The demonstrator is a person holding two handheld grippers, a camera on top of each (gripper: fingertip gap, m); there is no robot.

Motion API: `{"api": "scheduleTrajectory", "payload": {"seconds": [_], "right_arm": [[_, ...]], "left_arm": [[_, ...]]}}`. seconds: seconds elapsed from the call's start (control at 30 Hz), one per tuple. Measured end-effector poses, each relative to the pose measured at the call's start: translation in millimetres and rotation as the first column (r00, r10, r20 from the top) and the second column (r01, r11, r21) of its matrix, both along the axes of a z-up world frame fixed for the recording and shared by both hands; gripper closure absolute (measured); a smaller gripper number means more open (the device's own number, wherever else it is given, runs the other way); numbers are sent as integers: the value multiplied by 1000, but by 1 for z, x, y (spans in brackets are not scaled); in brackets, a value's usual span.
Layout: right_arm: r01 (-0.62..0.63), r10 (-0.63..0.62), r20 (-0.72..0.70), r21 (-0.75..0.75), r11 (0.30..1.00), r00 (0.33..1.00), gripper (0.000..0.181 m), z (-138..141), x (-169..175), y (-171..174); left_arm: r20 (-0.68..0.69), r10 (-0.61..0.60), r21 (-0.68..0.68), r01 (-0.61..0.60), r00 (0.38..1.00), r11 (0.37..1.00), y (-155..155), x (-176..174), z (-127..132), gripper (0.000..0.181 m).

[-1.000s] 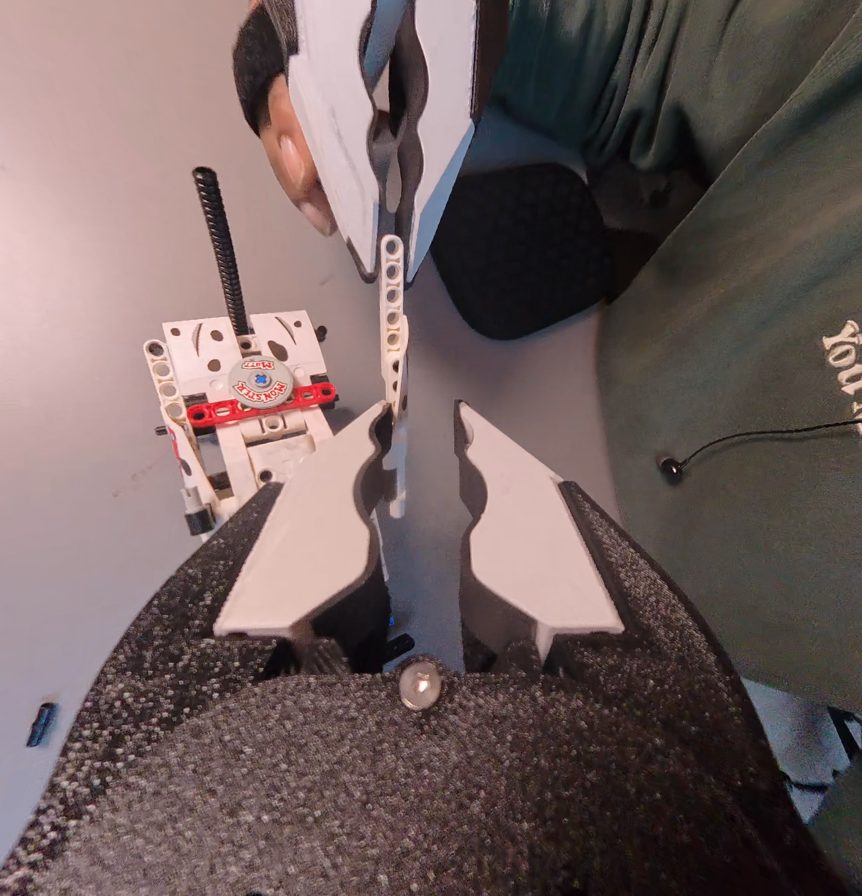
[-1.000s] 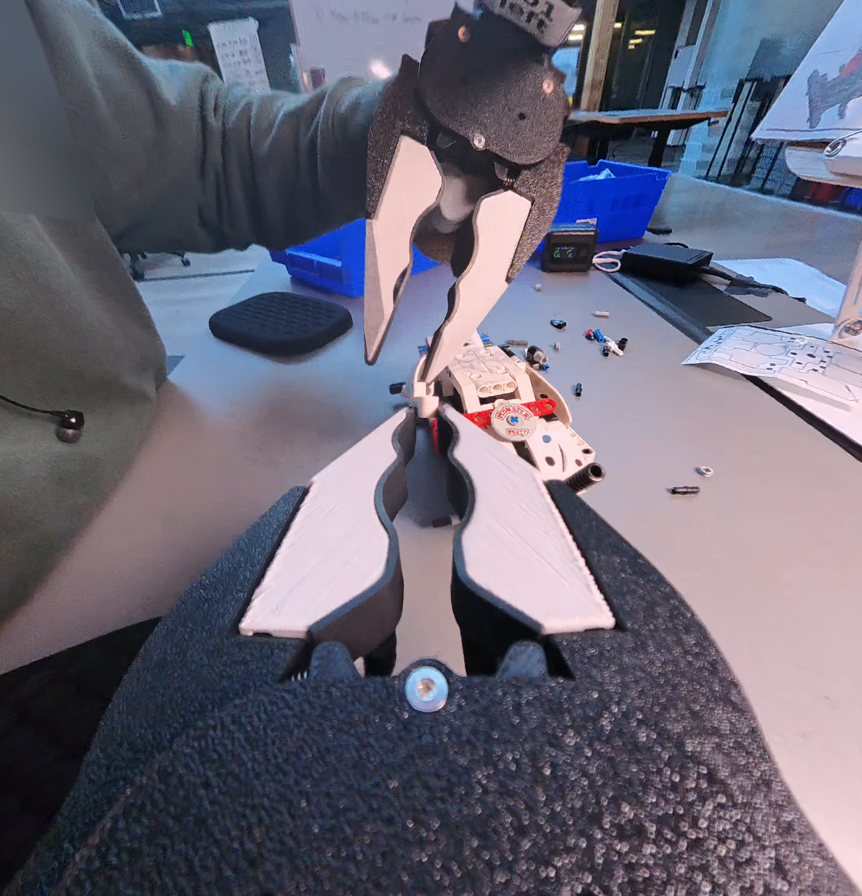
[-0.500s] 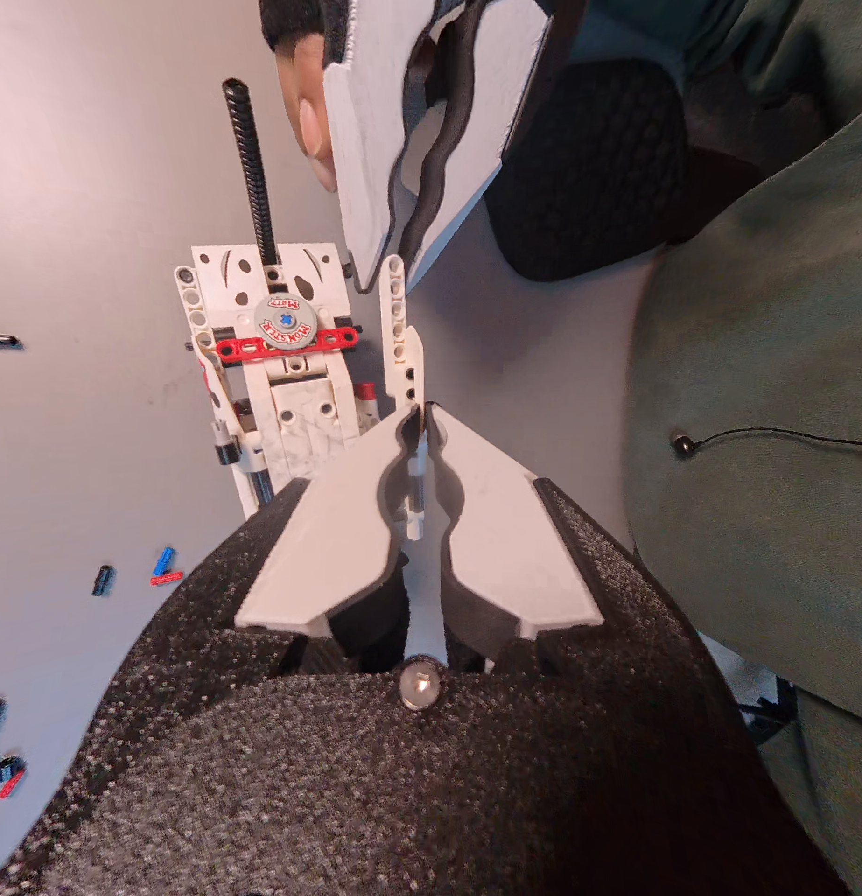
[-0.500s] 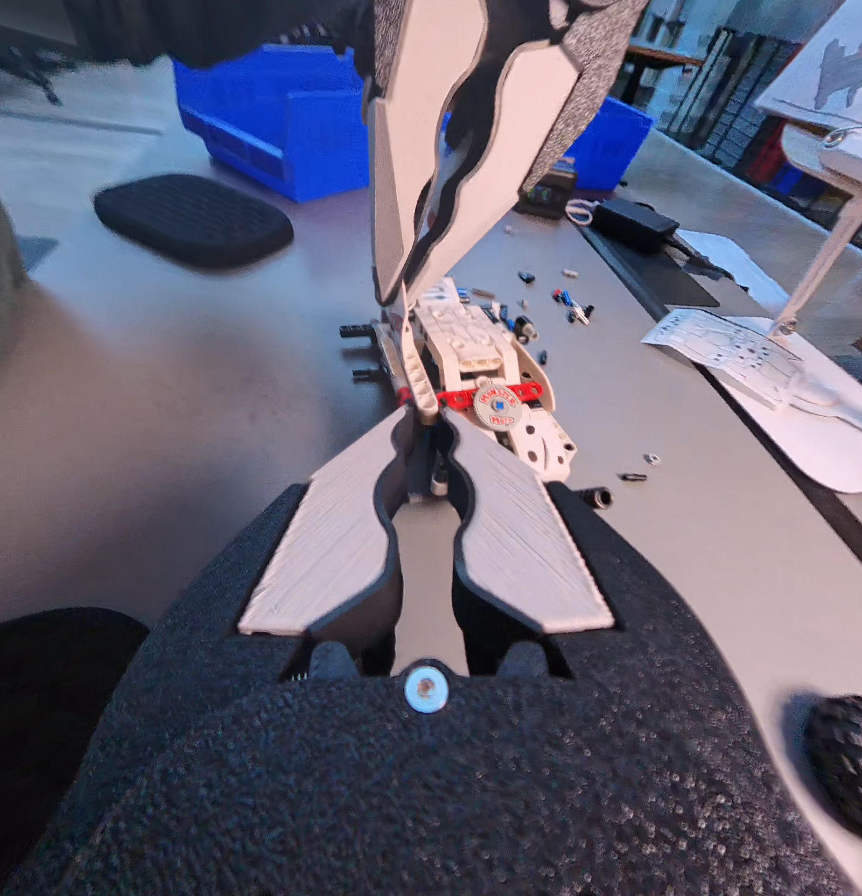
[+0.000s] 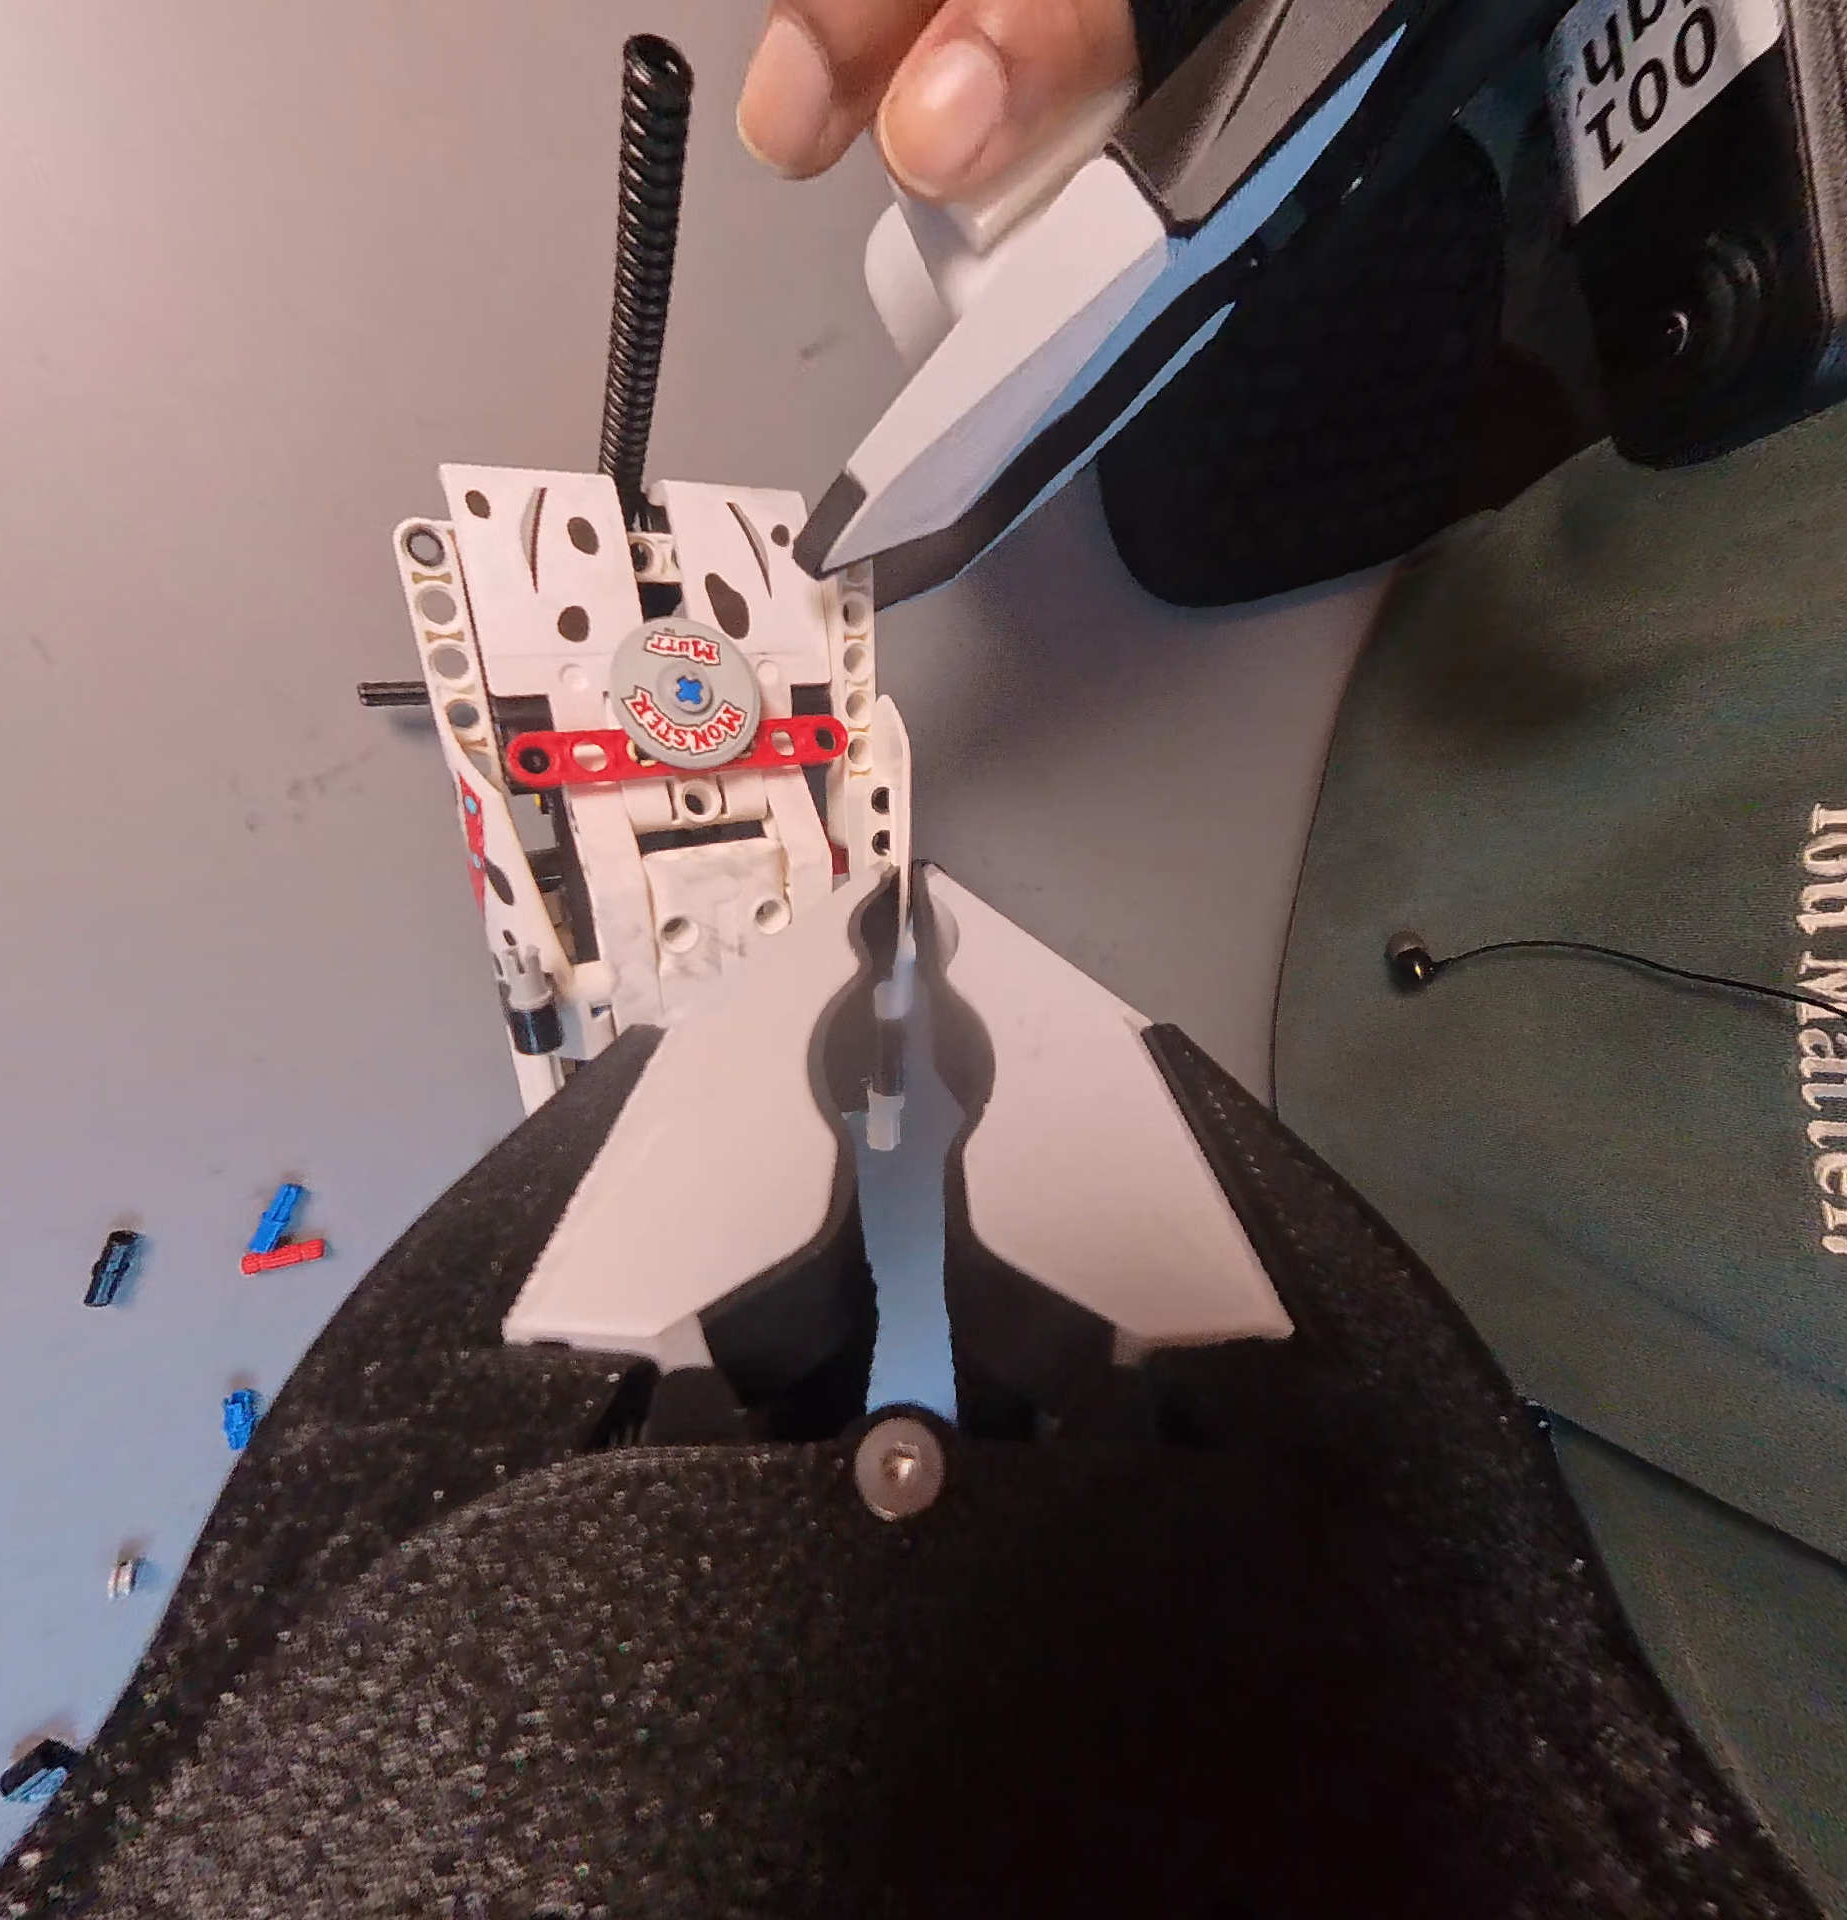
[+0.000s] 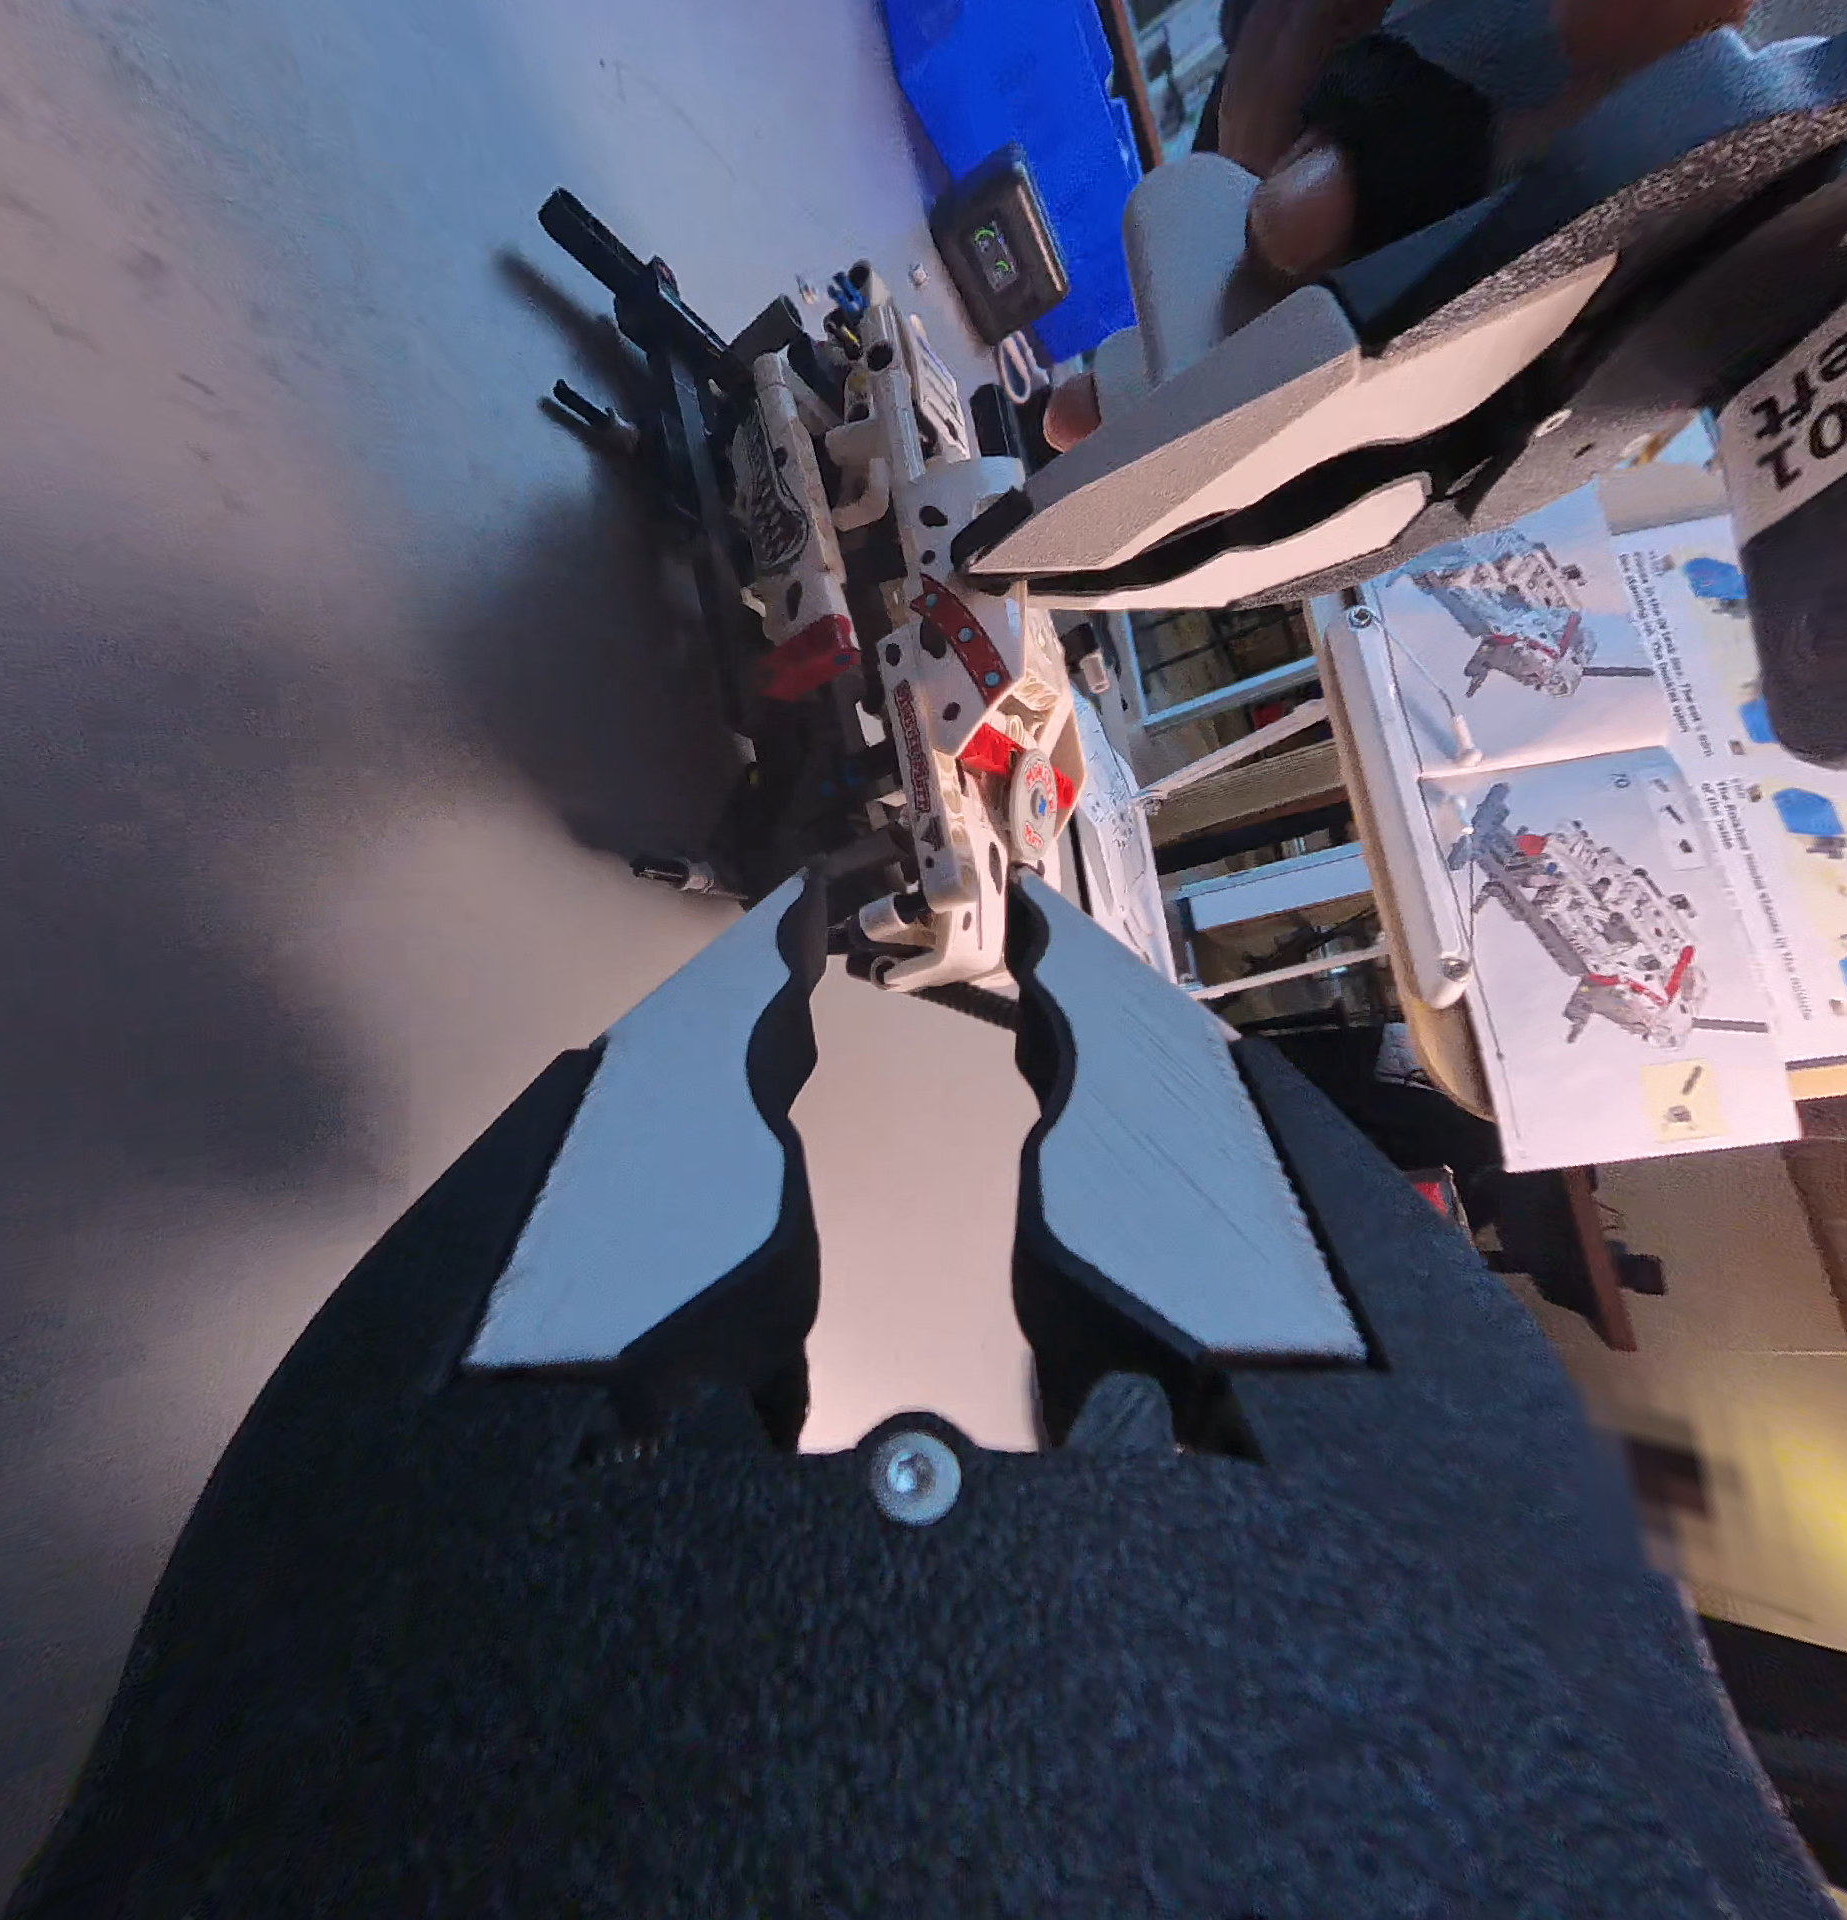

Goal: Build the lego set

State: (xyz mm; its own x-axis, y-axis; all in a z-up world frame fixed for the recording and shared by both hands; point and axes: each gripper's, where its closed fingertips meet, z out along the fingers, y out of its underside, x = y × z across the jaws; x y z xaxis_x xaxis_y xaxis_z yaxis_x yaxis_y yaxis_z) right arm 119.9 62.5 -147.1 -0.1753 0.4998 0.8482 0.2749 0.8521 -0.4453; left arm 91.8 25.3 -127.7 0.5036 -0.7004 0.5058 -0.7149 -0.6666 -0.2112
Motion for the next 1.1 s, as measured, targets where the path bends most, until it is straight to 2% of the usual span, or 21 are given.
{"api": "scheduleTrajectory", "payload": {"seconds": [0.17, 0.5, 0.67, 0.8, 0.87, 0.93, 1.1], "right_arm": [[11, -7, -39, 94, 995, 999, 154, -3, -5, 4], [-10, 18, -56, 152, 988, 998, 158, -3, -7, 6], [-9, 16, -45, 144, 989, 999, 158, -3, -8, 7], [-6, 10, -38, 121, 993, 999, 158, -3, -8, 8], [-5, 8, -30, 105, 994, 1000, 159, -3, -8, 8], [-5, 7, -23, 90, 996, 1000, 159, -4, -8, 8], [4, -2, -27, 95, 995, 1000, 158, -4, -10, 9]], "left_arm": [[-9, 3, -12, -3, 1000, 1000, 0, 1, 1, 180], [21, 29, -43, -29, 999, 999, 1, 1, -2, 180], [-19, 12, 138, -9, 1000, 990, 3, -1, -3, 179], [-106, -13, 364, 52, 994, 930, 4, -4, -5, 170], [-107, -1, 430, 47, 994, 902, 6, -3, -7, 172], [-54, 29, 422, -3, 998, 907, 6, -2, -7, 176], [52, 83, 275, -94, 995, 957, 7, -2, -6, 177]]}}
